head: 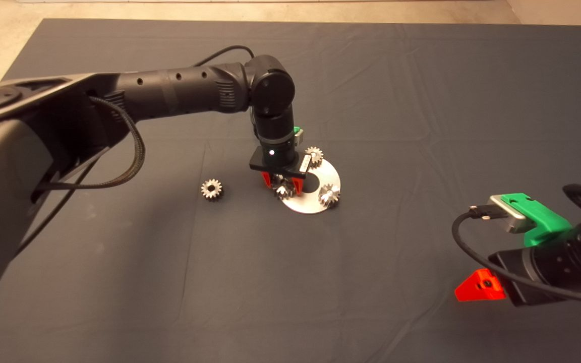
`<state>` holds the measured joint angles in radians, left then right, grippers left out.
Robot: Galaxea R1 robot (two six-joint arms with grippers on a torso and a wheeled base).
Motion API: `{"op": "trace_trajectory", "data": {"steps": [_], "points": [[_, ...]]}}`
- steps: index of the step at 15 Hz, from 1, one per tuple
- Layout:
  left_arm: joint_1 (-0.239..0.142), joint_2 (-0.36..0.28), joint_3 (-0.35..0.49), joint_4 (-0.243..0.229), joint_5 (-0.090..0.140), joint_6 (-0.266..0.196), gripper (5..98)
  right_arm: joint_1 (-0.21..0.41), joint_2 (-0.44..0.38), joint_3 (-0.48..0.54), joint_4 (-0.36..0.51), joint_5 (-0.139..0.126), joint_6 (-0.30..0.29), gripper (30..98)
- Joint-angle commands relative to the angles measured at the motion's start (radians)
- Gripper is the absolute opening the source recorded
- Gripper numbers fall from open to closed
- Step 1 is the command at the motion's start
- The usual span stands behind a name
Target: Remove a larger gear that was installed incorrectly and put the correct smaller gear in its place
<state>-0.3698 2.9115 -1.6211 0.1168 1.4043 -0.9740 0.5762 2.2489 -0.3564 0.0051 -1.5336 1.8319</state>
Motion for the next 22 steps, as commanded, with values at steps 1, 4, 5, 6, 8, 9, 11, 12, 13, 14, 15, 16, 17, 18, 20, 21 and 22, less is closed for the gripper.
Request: {"op": "trace_trajectory", "data": {"steps": [1,4,5,6,8,9,11,12,13,14,15,16,17,18,20,21,22], "points": [[-0.065,0.004,0.006,-0.005,0.046,0.003,49.4,0.013,-0.002,0.004,-0.004,-0.124,0.001,97.6],[-0.113,0.004,0.006,-0.012,0.073,0.0,49.3,0.013,-0.002,0.004,-0.004,-0.124,0.001,97.6],[-0.13,0.004,0.006,-0.026,0.085,0.0,49.3,0.013,-0.002,0.004,-0.004,-0.124,0.001,97.6],[-0.147,0.004,0.006,-0.037,0.096,0.0,49.2,0.013,-0.002,0.004,-0.004,-0.124,0.001,97.6],[-0.169,0.004,0.008,-0.064,0.104,0.0,49.2,0.013,-0.002,0.004,-0.004,-0.124,0.001,97.6],[-0.176,0.004,0.008,-0.075,0.105,0.0,49.2,0.013,-0.002,0.004,-0.004,-0.124,0.001,97.6],[-0.176,0.001,0.011,-0.09,0.115,-0.003,49.2,0.013,-0.002,0.004,-0.004,-0.124,0.001,97.6],[-0.176,-0.007,0.02,-0.105,0.141,-0.009,49.2,0.013,-0.002,0.004,-0.004,-0.124,0.001,97.6],[-0.176,-0.02,0.055,-0.106,0.165,-0.031,49.2,0.013,-0.002,0.005,-0.004,-0.124,0.001,97.6],[-0.176,-0.046,0.116,-0.107,0.175,-0.077,49.2,0.013,-0.002,0.005,-0.004,-0.124,0.001,97.6],[-0.176,-0.082,0.188,-0.101,0.174,-0.127,49.2,0.013,-0.002,0.004,-0.004,-0.124,0.001,97.6],[-0.175,-0.121,0.26,-0.093,0.171,-0.173,49.2,0.013,-0.002,0.005,-0.004,-0.124,0.003,97.6],[-0.173,-0.15,0.301,-0.078,0.17,-0.2,49.2,0.013,-0.001,0.005,-0.004,-0.124,0.003,97.6],[-0.17,-0.171,0.326,-0.059,0.17,-0.22,49.2,0.013,0.001,0.005,-0.004,-0.124,0.003,97.6],[-0.169,-0.217,0.388,-0.037,0.168,-0.247,49.2,0.013,0.002,0.005,-0.004,-0.124,0.003,97.6],[-0.162,-0.24,0.419,-0.018,0.167,-0.264,49.2,0.013,0.002,0.005,-0.004,-0.124,0.003,97.6],[-0.152,-0.252,0.44,0.001,0.167,-0.279,49.2,0.013,0.002,0.005,-0.004,-0.124,0.003,97.6]]}}
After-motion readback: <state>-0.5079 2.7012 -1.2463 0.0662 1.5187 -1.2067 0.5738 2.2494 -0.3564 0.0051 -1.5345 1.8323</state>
